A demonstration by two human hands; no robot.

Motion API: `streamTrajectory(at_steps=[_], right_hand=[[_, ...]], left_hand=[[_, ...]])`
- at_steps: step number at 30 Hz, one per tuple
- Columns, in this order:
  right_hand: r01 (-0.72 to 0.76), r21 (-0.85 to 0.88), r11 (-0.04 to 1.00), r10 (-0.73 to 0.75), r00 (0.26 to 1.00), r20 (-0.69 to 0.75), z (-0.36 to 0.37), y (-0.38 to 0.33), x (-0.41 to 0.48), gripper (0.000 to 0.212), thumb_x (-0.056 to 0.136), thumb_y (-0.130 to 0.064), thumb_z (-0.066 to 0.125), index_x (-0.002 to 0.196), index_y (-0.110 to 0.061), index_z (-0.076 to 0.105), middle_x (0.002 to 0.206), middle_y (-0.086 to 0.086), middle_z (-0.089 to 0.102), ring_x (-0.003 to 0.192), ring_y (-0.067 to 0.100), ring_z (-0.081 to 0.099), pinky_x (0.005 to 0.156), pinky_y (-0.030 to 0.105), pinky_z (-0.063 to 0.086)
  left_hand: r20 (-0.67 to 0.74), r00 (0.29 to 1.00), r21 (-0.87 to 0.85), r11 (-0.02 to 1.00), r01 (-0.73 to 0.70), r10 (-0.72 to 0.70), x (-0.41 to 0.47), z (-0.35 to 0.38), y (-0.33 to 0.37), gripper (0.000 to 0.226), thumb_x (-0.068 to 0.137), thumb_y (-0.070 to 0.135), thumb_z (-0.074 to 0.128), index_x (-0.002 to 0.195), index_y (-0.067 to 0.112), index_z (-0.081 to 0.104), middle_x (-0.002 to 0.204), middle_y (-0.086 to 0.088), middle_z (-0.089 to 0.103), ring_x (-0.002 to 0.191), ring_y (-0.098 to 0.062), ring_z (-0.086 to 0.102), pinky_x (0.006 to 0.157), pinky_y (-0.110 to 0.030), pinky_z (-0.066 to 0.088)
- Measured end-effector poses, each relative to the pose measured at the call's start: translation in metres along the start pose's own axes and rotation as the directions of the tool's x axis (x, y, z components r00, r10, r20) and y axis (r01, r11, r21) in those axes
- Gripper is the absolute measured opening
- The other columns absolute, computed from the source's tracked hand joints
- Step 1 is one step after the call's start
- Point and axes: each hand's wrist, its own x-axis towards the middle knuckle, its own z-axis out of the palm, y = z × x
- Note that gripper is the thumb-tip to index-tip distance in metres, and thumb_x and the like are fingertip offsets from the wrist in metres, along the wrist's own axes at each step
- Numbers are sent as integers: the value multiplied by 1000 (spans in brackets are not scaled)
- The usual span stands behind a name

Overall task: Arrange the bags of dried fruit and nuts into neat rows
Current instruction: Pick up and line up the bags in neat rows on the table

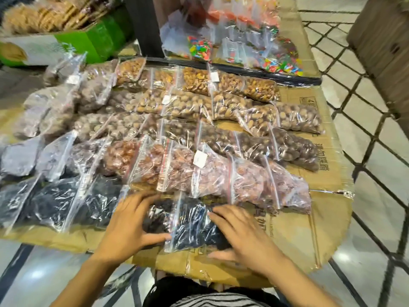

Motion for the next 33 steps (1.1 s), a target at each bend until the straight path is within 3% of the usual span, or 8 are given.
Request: streamTrajectory(at_steps=[3, 6, 10, 16, 21, 24, 26, 33], right_hand=[[-145, -50, 988, 153, 965, 211, 5, -16, 20, 114, 54, -83, 52, 139, -9, 36, 126, 10, 58, 117, 26, 56, 98, 34, 35], [-215, 29, 976, 205, 957, 207, 7, -21, 32, 118, 64, -70, 64, 149, -14, 4, 147, 11, 34, 136, 28, 31, 110, 34, 14], [-295, 107, 950, 261, 932, 253, 3, -24, 39, 117, 66, -64, 68, 149, -19, -1, 153, 6, 19, 140, 24, 15, 115, 34, 8], [-345, 120, 931, 296, 905, 304, 5, -21, 47, 114, 59, -64, 69, 147, -16, 15, 144, 1, 30, 135, 21, 20, 115, 39, 22], [-327, 254, 911, 270, 934, 234, 11, -25, 35, 109, 59, -82, 53, 143, -17, 28, 137, -7, 33, 134, 14, 22, 117, 33, 13], [-316, 372, 873, 275, 948, 161, 11, -34, 33, 112, 54, -86, 49, 137, -13, 35, 130, -8, 35, 128, 7, 26, 114, 38, 25], [-296, 329, 897, 272, 955, 118, 13, -43, 40, 102, 58, -75, 61, 137, -18, 29, 132, -7, 37, 126, 6, 28, 111, 42, 32], [-377, 114, 919, 322, 885, 337, -1, -60, 66, 116, 66, -55, 73, 149, -21, 0, 150, -3, 17, 140, 17, 13, 115, 28, 4]], left_hand=[[179, 983, 118, 991, -68, 46, -9, -2, -10, 116, 54, 93, 53, 141, 19, 41, 145, -8, 41, 134, -29, 39, 111, -43, 26], [267, 957, 243, 953, -181, 114, -6, -7, -16, 119, 55, 84, 60, 150, 22, 26, 156, -11, 26, 143, -30, 22, 118, -35, 1], [261, 941, 379, 874, -303, 214, 6, -12, -18, 111, 41, 60, 75, 139, 15, 46, 113, -13, 59, 105, -32, 58, 103, -40, 33], [198, 919, 397, 830, -392, 340, 24, -30, -20, 111, 29, 62, 81, 126, 15, 58, 98, -6, 61, 90, -25, 59, 79, -39, 51], [241, 923, 295, 883, -365, 301, 17, -26, -38, 115, 48, 68, 74, 145, 21, 35, 125, -5, 55, 117, -25, 52, 106, -41, 33], [227, 924, 284, 886, -366, 308, 12, -26, -50, 111, 59, 79, 61, 148, 21, 29, 136, -4, 50, 127, -23, 46, 110, -40, 24], [193, 938, 183, 929, -322, 288, 9, -28, -56, 106, 66, 85, 51, 147, 20, 30, 142, -5, 46, 130, -23, 43, 112, -44, 29], [-154, 987, -173, 983, -64, 38, 16, -57, -76, 77, 86, 73, 33, 131, 14, 52, 133, -5, 51, 123, -14, 42, 102, -43, 38]])
